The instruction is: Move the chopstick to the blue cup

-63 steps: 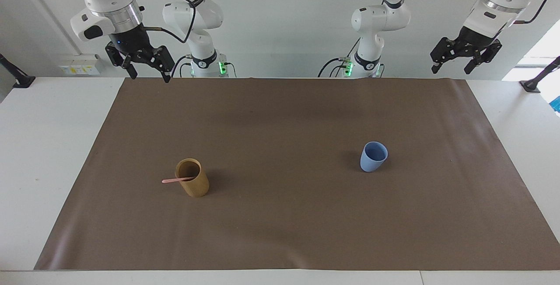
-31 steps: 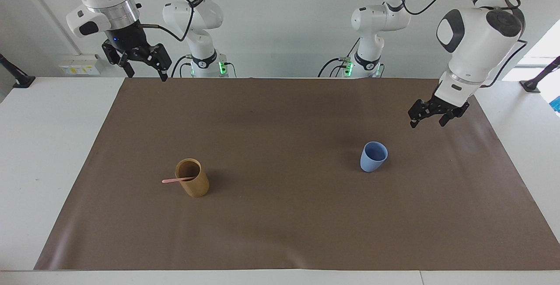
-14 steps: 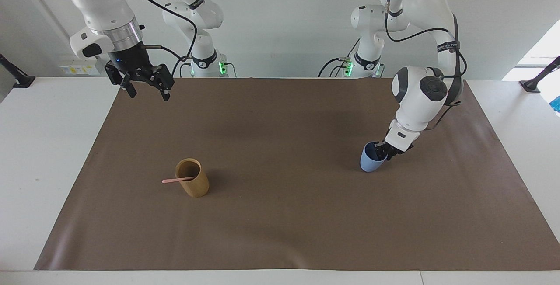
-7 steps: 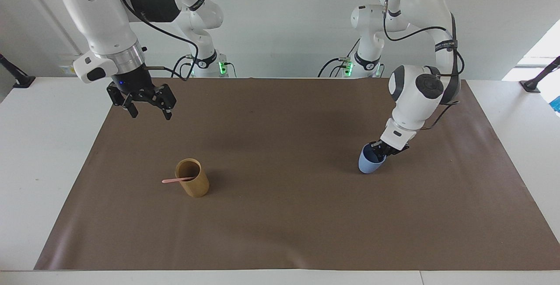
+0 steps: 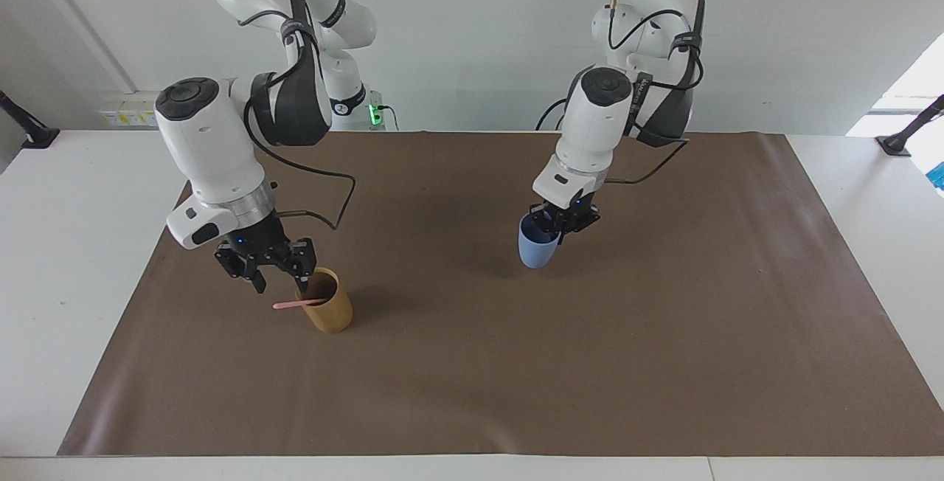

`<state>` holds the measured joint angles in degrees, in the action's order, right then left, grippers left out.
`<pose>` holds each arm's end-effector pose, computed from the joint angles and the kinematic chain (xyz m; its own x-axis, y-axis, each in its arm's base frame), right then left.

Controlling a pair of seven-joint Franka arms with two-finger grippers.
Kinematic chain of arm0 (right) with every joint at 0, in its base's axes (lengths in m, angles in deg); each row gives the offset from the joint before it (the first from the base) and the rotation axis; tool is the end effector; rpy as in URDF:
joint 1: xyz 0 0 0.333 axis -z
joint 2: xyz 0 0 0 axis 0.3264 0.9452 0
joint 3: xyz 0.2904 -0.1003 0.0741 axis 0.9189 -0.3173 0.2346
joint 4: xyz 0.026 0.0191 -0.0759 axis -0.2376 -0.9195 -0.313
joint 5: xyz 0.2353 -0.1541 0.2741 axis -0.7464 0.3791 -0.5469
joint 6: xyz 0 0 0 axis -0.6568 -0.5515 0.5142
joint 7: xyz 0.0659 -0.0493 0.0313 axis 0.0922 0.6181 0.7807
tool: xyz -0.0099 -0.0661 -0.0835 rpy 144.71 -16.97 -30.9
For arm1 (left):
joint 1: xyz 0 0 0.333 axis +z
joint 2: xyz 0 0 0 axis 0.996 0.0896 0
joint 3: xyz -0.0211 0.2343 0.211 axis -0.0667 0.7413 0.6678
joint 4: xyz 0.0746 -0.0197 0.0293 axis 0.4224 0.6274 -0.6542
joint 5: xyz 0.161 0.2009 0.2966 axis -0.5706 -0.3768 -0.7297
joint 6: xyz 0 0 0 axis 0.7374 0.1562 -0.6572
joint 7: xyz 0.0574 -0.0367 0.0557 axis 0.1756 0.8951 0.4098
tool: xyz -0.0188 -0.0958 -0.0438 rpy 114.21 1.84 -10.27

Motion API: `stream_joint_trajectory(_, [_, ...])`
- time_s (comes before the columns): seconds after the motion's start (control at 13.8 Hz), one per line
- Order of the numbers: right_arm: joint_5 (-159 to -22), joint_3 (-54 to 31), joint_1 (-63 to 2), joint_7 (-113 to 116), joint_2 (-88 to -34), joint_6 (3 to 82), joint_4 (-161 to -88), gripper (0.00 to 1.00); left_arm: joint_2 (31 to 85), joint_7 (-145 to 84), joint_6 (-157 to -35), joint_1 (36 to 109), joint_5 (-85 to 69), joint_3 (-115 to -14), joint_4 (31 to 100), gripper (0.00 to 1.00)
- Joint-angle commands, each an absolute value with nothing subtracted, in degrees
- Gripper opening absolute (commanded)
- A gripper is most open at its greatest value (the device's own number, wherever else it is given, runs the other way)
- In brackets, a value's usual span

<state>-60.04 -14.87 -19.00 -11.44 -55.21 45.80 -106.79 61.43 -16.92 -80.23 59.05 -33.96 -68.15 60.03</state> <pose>0.6918 0.0400 0.4805 0.9726 -0.0276 0.2308 -0.0173 -0.9988 -0.0467 0.5364 -0.3349 0.4274 0.9940 -0.0612 0.0909 -0.0670 -0.9958 0.0622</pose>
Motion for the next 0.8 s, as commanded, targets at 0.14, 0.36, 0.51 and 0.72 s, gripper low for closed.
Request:
stream_joint_trajectory(0.14, [-60.55, -14.56, -18.61, -10.39, -53.67, 49.17, -106.29, 0.51, 66.28, -16.04, -83.20, 53.76, -40.02, -66.96, 58.38, 0.00])
stream_joint_trajectory(0.36, [-61.16, -14.48, -18.61, -10.65, -53.32, 51.45, -106.47, 0.35, 71.19, -12.37, -83.64, 52.70, -40.74, -66.96, 53.38, 0.00])
stream_joint_trajectory(0.51, [-61.43, -14.48, -18.61, -10.74, -53.32, 51.55, -106.56, 0.23, 73.32, -9.99, -84.95, 51.64, -40.74, -66.96, 51.87, 0.00])
stream_joint_trajectory(0.72, [-61.78, -14.48, -18.61, -11.00, -53.32, 52.68, -106.64, 0.00, 73.41, -9.10, -86.10, 51.63, -40.74, -66.96, 51.86, 0.00])
